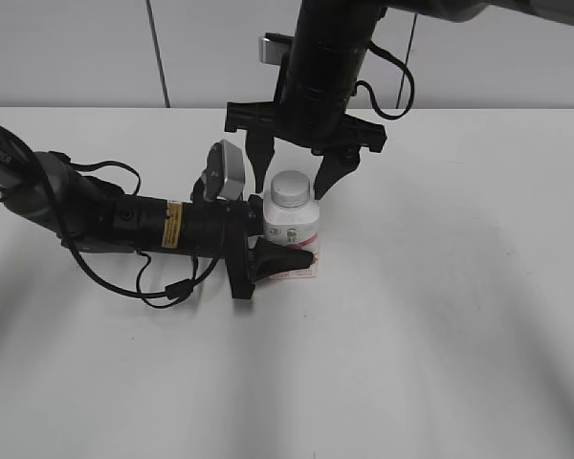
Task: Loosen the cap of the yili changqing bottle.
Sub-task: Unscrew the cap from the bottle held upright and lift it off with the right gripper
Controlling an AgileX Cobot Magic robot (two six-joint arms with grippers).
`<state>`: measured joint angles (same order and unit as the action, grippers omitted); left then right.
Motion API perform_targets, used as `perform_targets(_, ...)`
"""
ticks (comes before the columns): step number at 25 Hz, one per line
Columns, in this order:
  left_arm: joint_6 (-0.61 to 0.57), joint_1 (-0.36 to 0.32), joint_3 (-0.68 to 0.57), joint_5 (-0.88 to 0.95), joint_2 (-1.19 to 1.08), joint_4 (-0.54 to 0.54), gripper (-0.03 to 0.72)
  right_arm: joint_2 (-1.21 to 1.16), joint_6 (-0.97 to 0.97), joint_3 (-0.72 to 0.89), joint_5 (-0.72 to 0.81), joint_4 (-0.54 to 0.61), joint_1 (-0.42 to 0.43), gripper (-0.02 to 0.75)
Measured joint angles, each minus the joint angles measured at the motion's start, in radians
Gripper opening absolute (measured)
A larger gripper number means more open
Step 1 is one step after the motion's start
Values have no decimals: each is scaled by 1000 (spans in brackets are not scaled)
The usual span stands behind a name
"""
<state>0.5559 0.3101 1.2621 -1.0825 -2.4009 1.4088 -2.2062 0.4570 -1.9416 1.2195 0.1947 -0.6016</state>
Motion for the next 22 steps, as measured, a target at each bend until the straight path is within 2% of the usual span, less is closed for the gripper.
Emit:
perform_targets(7,0,0,0,0,0,0,377,-14,0,0,0,1,0,540)
perform_targets(15,0,0,0,1,0,-1,377,-15,-1,0,2,-1,0,408)
perform_targets(22,0,0,0,3,0,-4,377,-15,-99,0,3,-4,0,405)
